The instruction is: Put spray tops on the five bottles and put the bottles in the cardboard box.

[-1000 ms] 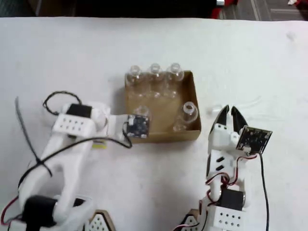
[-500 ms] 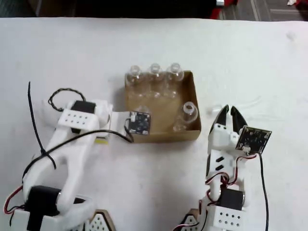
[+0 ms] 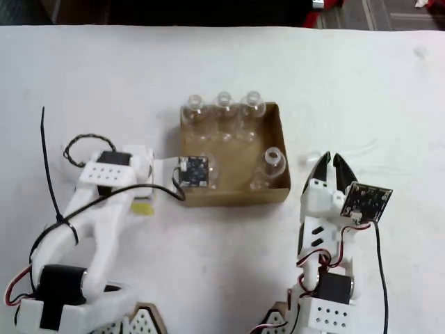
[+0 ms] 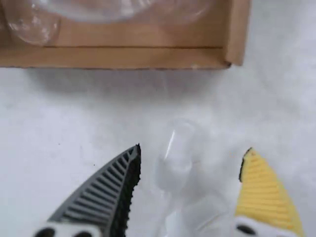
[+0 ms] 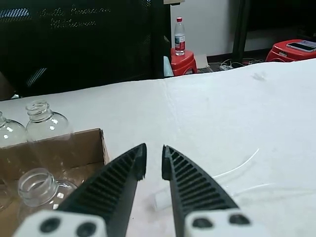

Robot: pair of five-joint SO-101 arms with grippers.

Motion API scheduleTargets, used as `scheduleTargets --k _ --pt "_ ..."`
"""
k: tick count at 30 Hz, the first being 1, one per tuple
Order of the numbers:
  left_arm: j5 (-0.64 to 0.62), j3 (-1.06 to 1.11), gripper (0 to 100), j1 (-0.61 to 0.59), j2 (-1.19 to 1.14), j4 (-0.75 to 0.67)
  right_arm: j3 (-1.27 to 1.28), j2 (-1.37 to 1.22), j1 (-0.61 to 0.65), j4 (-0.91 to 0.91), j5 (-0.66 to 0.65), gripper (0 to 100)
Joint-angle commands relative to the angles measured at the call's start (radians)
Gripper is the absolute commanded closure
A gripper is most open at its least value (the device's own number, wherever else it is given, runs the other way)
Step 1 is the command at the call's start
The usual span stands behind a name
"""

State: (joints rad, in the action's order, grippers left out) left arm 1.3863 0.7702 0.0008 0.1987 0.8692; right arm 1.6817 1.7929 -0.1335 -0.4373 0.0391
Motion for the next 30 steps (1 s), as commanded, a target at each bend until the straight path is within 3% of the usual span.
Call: scheduleTargets --k 1,7,12,26,30 --pt "-0.003 0.031 69 -0.01 0.002 -0.101 0.009 0.004 0.007 0.012 -0.009 96.0" --pt "-0.006 0.074 69 -0.01 0.002 -0.163 0.009 0.004 0.007 0.012 -0.009 96.0" --pt "-0.087 0.068 69 -0.002 0.002 -0.169 0.009 0.004 0.007 0.012 -0.011 96.0" --pt "-0.061 0.153 70 -0.008 0.002 -0.267 0.009 0.004 0.007 0.012 -0.011 96.0" --pt "-0.061 0.155 81 -0.005 0.002 -0.267 0.009 0.004 0.007 0.012 -0.011 96.0"
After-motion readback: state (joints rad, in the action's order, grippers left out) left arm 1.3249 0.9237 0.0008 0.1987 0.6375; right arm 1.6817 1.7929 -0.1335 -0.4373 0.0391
